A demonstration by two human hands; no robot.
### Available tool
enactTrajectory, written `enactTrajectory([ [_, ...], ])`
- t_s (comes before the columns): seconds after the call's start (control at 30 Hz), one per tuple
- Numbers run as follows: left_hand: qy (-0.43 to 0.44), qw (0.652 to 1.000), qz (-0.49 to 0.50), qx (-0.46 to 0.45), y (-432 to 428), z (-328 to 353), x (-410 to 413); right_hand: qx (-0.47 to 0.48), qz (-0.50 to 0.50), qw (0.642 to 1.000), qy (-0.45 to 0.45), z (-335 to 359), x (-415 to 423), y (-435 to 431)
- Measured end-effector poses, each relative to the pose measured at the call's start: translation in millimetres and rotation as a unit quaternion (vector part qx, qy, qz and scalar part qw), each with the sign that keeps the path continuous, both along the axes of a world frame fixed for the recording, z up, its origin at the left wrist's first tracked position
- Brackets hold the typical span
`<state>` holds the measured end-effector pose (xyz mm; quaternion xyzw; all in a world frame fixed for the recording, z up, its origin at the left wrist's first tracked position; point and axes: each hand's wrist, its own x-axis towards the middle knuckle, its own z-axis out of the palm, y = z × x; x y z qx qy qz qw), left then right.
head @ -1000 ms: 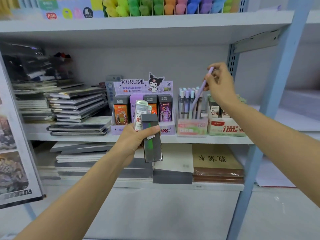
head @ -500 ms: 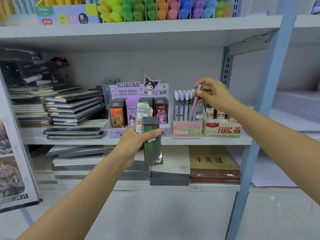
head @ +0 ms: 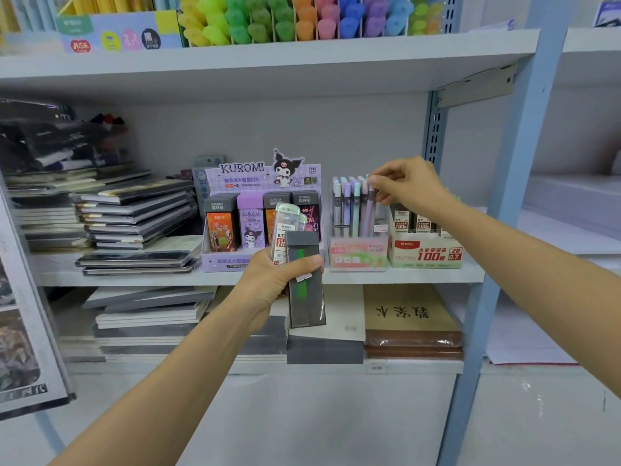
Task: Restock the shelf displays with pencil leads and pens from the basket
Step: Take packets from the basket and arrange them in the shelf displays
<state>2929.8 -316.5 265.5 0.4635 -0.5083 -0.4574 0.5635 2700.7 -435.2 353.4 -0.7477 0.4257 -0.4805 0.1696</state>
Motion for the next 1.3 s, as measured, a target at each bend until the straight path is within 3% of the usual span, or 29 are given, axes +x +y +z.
enactTrajectory([
  [0.43, -0.008, 1.000, -0.008, 0.001, -4, -1, -6, 0.018, 0.024, 0.999, -0.015, -6, 6, -1],
  [0.57, -0.010, 1.000, -0.010, -0.002, 1, -4, -11, -0.084, -0.044, 0.995, 0.031, 0, 10, 12],
  [0.63, -0.011, 1.000, -0.009, -0.005, 3, -4, -12, -0.104, -0.005, 0.995, -0.001, 1, 15, 28],
  [0.73, -0.011, 1.000, -0.017, -0.017, 5, -2, -17, 0.042, 0.141, 0.989, 0.004, -11, 29, 57],
  [0.8, -0.014, 0.999, -0.029, -0.030, 9, 0, -22, 0.119, 0.184, 0.974, 0.061, -22, 37, 70],
  [0.87, 0.003, 0.998, -0.042, -0.037, 12, 0, -25, 0.158, 0.207, 0.964, 0.055, -30, 39, 73],
  [1.13, 0.050, 0.998, -0.037, -0.011, 24, 0, -27, 0.200, 0.195, 0.951, -0.132, -27, 23, 78],
  [1.3, -0.013, 0.998, -0.041, -0.042, 25, -3, -39, 0.202, 0.171, 0.962, -0.064, -32, 20, 85],
])
